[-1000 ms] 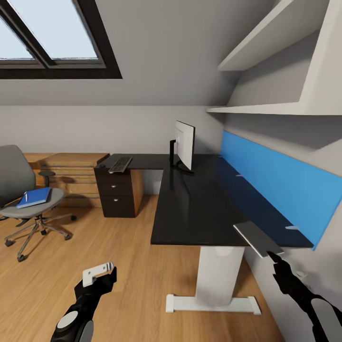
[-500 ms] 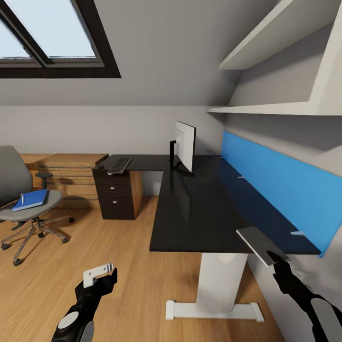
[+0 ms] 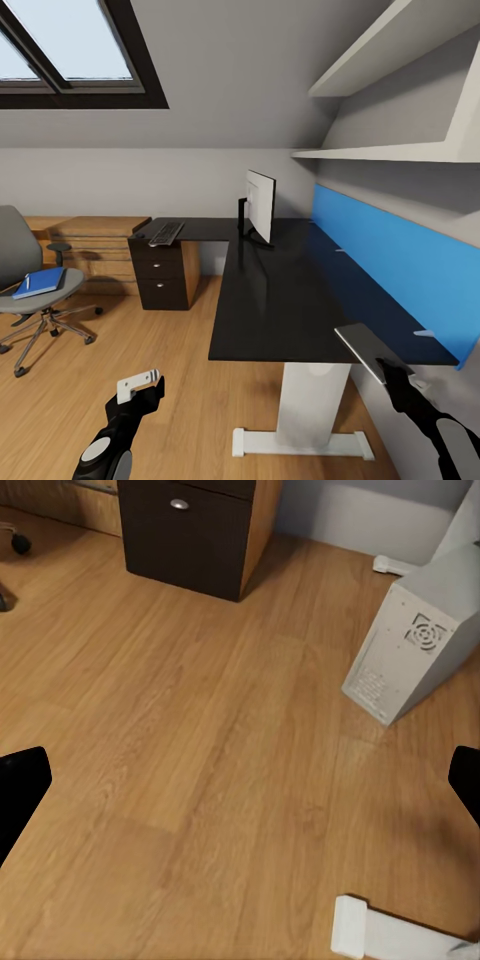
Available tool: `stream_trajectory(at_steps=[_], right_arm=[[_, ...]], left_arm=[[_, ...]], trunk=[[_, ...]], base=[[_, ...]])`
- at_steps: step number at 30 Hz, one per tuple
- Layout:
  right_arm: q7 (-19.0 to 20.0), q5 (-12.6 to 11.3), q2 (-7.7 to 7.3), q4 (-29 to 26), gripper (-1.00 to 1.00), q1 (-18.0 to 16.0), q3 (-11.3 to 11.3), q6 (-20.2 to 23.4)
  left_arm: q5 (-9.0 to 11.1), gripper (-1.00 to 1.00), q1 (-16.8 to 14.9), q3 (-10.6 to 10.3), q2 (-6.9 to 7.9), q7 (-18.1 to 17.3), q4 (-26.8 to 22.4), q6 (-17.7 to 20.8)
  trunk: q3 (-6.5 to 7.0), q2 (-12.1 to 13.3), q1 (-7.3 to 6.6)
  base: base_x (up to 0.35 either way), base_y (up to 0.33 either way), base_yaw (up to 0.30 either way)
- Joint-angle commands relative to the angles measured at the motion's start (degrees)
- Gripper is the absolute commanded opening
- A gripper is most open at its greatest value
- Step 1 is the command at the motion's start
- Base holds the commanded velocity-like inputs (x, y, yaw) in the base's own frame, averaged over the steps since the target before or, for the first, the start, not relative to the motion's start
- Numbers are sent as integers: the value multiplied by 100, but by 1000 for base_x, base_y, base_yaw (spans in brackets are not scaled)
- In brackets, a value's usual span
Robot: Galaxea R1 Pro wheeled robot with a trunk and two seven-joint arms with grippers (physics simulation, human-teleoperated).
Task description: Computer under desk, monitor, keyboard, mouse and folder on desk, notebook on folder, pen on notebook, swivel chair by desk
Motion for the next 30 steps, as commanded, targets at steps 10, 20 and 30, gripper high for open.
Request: stream_trajectory(at_steps=[10,20,30], right_arm=[[25,-16,1,-16,-100,-2,25,21],[50,-6,133,-488,-100,-2,47,5],[116,59,644,-1142,-100,4,46,36]], left_arm=[[61,100,-3,1,-3,30,-8,21],[61,100,-1,1,-3,30,-6,25],[61,100,0,0,-3,30,2,25]], trunk=[[-6,-3,0],[174,398,-220],[317,719,-396]], base=[[2,0,0],[0,0,0],[0,0,0]])
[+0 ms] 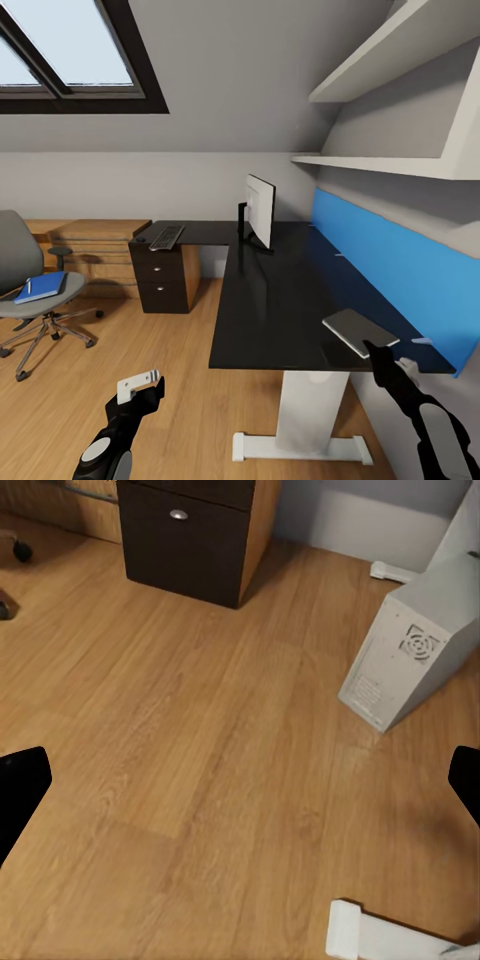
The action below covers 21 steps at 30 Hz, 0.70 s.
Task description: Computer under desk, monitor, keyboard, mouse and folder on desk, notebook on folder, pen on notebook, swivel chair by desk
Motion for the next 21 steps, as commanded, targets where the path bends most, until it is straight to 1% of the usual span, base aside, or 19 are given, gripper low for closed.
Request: stream_trajectory(at_steps=[1,2,3,5,11,12,13,14,15,16,17,18,19,20,21], right_arm=[[14,-11,22,-42,-100,-4,-13,40],[18,-12,36,-62,-100,-4,-13,41],[28,-9,151,-148,-100,-4,-13,45],[32,-4,236,-233,-100,2,-13,43],[46,95,429,-448,-100,130,-8,19],[51,181,502,-506,-100,163,-3,10],[60,463,693,-578,-100,199,0,1],[62,551,739,-590,-100,204,1,-1],[67,732,823,-611,-100,211,2,-2],[72,987,938,-631,-100,218,9,-4],[73,1063,973,-635,-100,219,20,-4],[71,1198,1040,-641,-100,221,63,-6],[70,1258,1070,-644,-100,222,95,-10],[69,1367,1117,-645,-100,228,179,-35],[69,1414,1136,-645,-100,234,230,-62]], left_arm=[[60,100,-4,-3,-2,30,10,22],[60,100,-3,-5,-2,30,25,22],[60,100,-2,-40,-2,30,80,19],[60,100,-1,-52,-2,30,96,16],[54,100,-4,-64,-2,26,110,-7],[53,100,-5,-68,-2,24,112,-14],[55,100,-5,-78,-2,21,111,-23],[56,100,-4,-79,-2,21,112,-25],[58,100,-6,-81,-2,18,109,-27],[59,100,-6,-83,-2,17,108,-31],[59,100,-7,-83,-2,16,107,-31],[60,100,-8,-84,-2,16,107,-33],[60,100,-6,-84,-2,17,106,-34],[60,100,-8,-84,-2,17,106,-36],[60,100,-6,-84,-2,18,106,-37]], trunk=[[-6,-3,0],[-6,-3,0],[-6,-3,0],[-6,-3,0],[8,-3,0],[13,-3,0],[19,-3,0],[25,-3,0],[32,-3,0],[39,-3,0],[45,-3,0],[52,-3,0],[59,-3,0],[65,-3,0],[72,-3,0]], base=[[0,0,0],[0,0,0],[0,0,0],[0,0,0],[0,0,57],[0,0,135],[0,89,159],[0,164,165],[6,191,167],[49,245,172],[61,257,173],[78,274,174],[85,280,174],[94,288,175],[97,291,175]])
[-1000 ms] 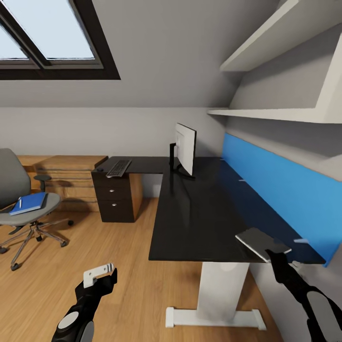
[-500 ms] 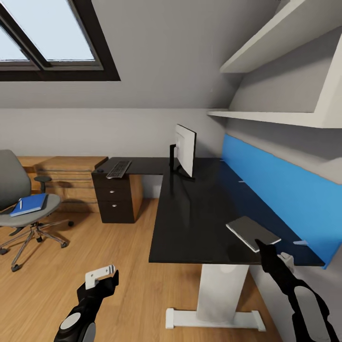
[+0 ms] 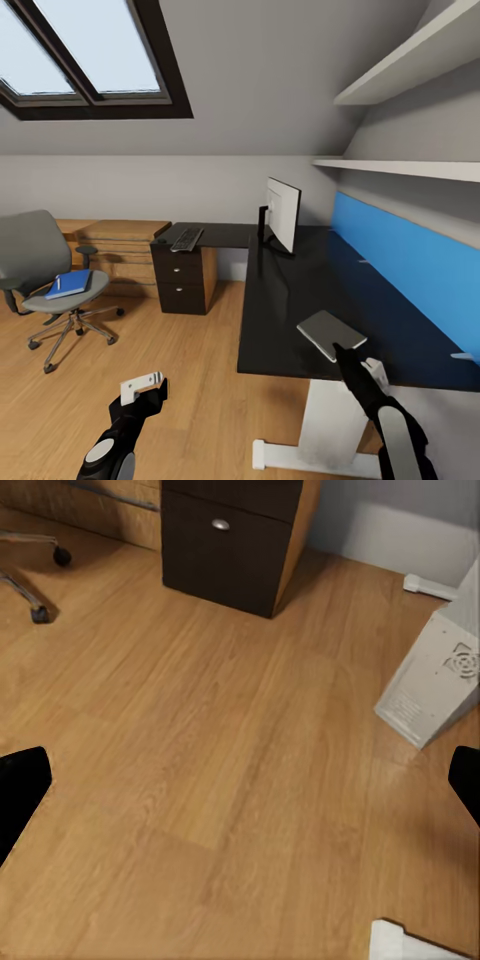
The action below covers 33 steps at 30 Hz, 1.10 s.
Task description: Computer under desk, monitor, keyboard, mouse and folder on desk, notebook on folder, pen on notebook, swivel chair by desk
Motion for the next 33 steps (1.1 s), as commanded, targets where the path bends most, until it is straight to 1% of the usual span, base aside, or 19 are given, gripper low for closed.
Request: stream_trajectory(at_steps=[1,2,4,5,6,7,8,11,12,14,17,18,23,33], right_arm=[[8,29,25,-6,-100,3,35,4],[11,100,48,-8,-100,40,182,-115],[13,163,48,-12,-100,103,393,-297],[11,227,48,-16,-100,182,663,-553],[10,263,48,-19,-100,223,812,-716],[7,345,48,-25,-100,304,1117,-1094],[4,394,48,-30,-100,342,1259,-1306],[-11,563,48,-33,-100,448,1593,-1945],[-17,679,48,-25,-100,515,1747,-2308],[-21,767,48,-16,-100,577,1878,-2581],[-24,844,48,-6,-100,644,2048,-2823],[-27,919,46,7,-100,701,2210,-3034],[-23,938,43,21,-100,717,2255,-3079],[-19,924,42,63,-100,732,2267,-3105]], left_arm=[[60,100,-3,0,-1,31,-6,21],[64,100,-1,0,-1,29,-3,19],[66,100,-3,1,2,30,-3,18],[67,100,-3,4,4,31,-4,18],[67,100,-3,7,6,32,-5,18],[68,100,-1,17,10,32,-5,17],[68,100,-1,26,13,33,-5,17],[69,100,-1,46,22,35,-10,15],[69,100,-2,51,24,36,-11,14],[69,100,-1,60,29,39,-13,15],[69,100,-2,65,31,41,-14,12],[74,100,-3,112,39,39,-16,17],[85,100,-3,216,42,35,-15,25],[88,100,-3,245,46,33,-15,41]], trunk=[[1,-3,1],[9,-3,1],[23,-3,1],[30,-3,1],[38,-3,1],[43,-3,1],[47,-3,1],[55,-3,1],[57,-3,1],[59,-3,1],[60,-3,1],[61,-3,1],[61,-3,1],[61,-3,1]], base=[[100,294,174],[106,298,170],[114,302,167],[126,306,162],[130,307,156],[139,309,117],[142,310,94],[148,310,61],[153,311,31],[155,311,22],[157,312,13],[161,312,2],[171,311,1],[185,307,0]])
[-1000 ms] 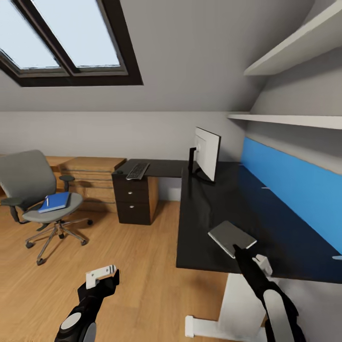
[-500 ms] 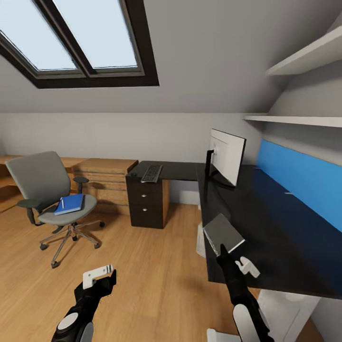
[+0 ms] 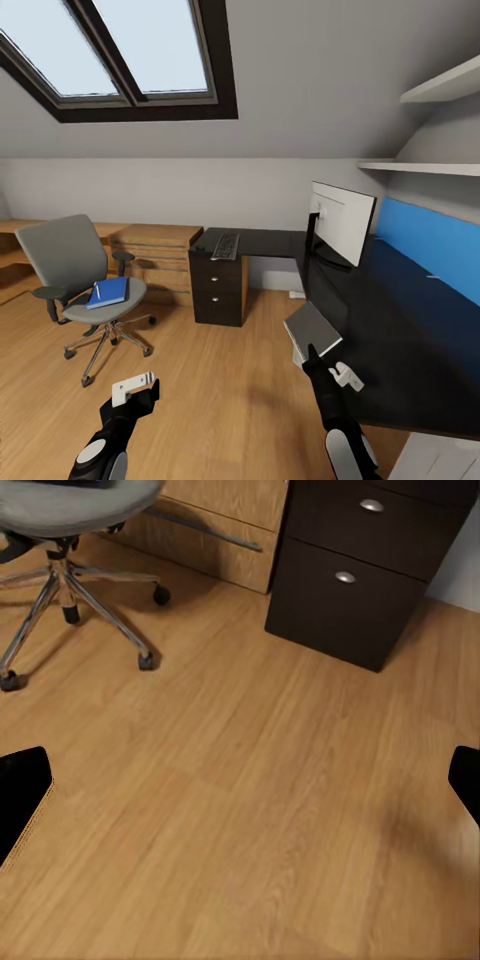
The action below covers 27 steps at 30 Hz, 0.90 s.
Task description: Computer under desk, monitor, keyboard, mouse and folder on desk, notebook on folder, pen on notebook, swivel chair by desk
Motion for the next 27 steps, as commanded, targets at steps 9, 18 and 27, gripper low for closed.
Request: stream_trajectory(at_steps=[9,18,27], right_arm=[[13,-65,4,0,-100,-3,-5,-13],[13,-63,4,0,-100,-3,-5,-14],[9,-62,4,3,-100,-3,-10,-14]], left_arm=[[53,100,-3,-17,-8,30,0,14],[50,100,1,-25,-13,30,3,13],[42,100,0,-39,-21,22,10,-11]], trunk=[[-6,-3,2],[-6,-3,2],[102,237,-130]], base=[[187,307,-23],[187,307,-211],[215,269,-171]])
